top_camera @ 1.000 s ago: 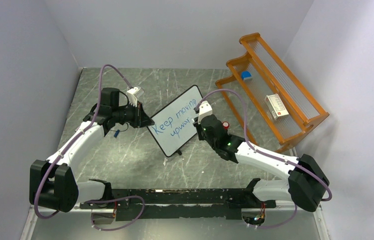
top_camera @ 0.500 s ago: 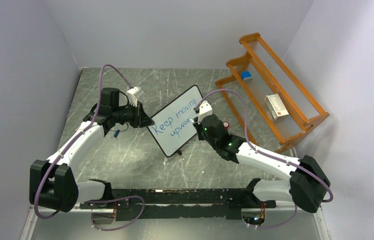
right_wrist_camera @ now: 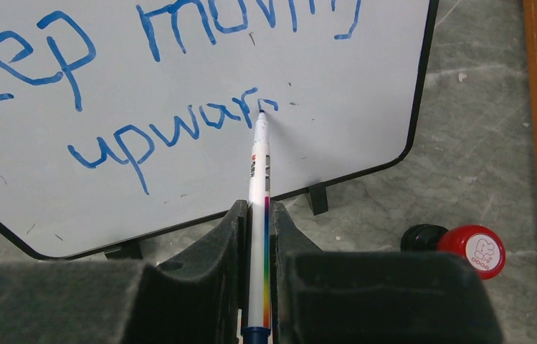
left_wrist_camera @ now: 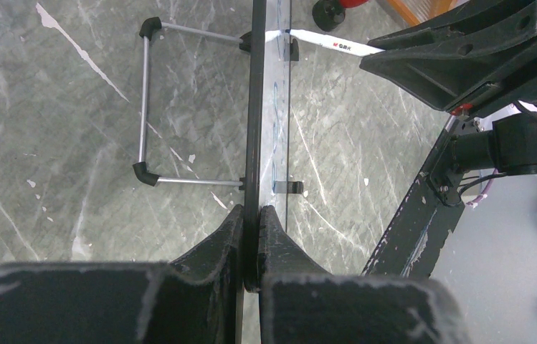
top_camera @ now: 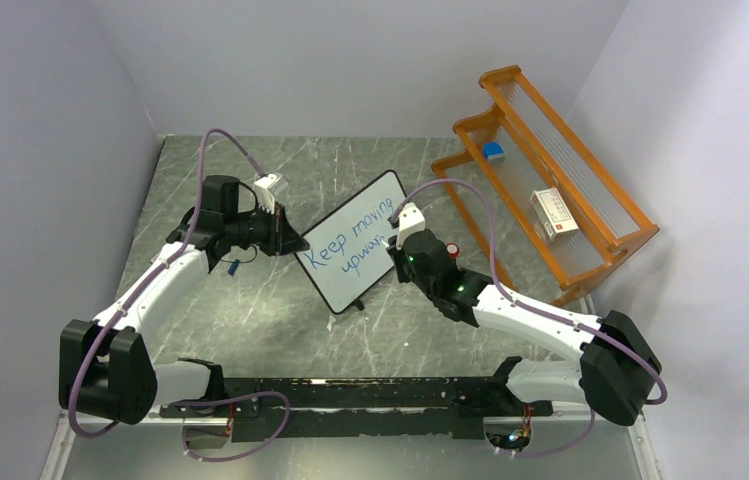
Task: Write a sentence on the whiteboard
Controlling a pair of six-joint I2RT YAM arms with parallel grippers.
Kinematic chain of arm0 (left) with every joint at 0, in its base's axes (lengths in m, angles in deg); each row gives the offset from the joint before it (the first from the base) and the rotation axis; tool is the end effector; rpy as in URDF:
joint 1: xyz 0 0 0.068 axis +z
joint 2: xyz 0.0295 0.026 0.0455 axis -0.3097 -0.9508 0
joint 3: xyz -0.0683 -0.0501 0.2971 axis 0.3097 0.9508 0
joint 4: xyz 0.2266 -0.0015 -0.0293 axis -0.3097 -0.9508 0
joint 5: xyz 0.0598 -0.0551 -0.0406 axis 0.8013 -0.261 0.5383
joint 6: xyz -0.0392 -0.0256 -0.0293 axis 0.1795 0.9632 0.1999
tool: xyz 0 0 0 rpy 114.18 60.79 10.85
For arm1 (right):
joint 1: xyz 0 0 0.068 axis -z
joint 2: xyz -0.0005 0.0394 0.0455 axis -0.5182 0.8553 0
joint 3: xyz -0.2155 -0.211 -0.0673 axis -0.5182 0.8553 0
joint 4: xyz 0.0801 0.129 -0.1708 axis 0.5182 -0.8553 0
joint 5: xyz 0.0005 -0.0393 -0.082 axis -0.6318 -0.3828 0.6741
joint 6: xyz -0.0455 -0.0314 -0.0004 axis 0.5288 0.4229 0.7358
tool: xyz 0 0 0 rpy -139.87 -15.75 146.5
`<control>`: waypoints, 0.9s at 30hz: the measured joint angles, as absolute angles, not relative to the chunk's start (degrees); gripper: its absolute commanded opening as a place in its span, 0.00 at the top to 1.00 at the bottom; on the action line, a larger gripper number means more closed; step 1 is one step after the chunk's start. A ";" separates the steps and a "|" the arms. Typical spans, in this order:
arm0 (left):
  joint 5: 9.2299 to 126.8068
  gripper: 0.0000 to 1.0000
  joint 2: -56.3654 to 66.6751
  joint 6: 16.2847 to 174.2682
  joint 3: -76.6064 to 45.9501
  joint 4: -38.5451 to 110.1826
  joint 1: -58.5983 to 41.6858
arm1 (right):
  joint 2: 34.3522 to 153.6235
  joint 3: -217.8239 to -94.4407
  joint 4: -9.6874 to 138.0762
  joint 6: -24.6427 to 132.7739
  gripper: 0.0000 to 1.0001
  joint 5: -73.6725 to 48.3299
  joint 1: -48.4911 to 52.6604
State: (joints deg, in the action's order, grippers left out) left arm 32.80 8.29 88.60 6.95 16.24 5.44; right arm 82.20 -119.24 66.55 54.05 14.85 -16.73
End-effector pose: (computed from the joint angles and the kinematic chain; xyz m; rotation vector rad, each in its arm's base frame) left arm 0.2115 -0.0738 0.3112 0.5552 2.1597 -1.0198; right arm 0.1570 0.1551 0.2878 -0.5179 1.9826 0.2374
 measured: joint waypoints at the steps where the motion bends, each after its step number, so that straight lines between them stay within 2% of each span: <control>1: 32.80 0.95 8.29 88.60 6.95 16.24 5.44 | 82.23 -119.24 66.51 54.01 1.00 14.85 -16.73; 27: 32.93 0.95 8.29 88.60 6.95 16.24 5.40 | 83.45 -119.24 66.64 53.57 1.00 16.53 -16.75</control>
State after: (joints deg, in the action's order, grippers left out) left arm 32.93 8.29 88.60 6.95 16.24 5.40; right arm 83.45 -119.24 66.64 53.57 16.53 -16.75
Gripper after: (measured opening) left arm 0.105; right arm 0.150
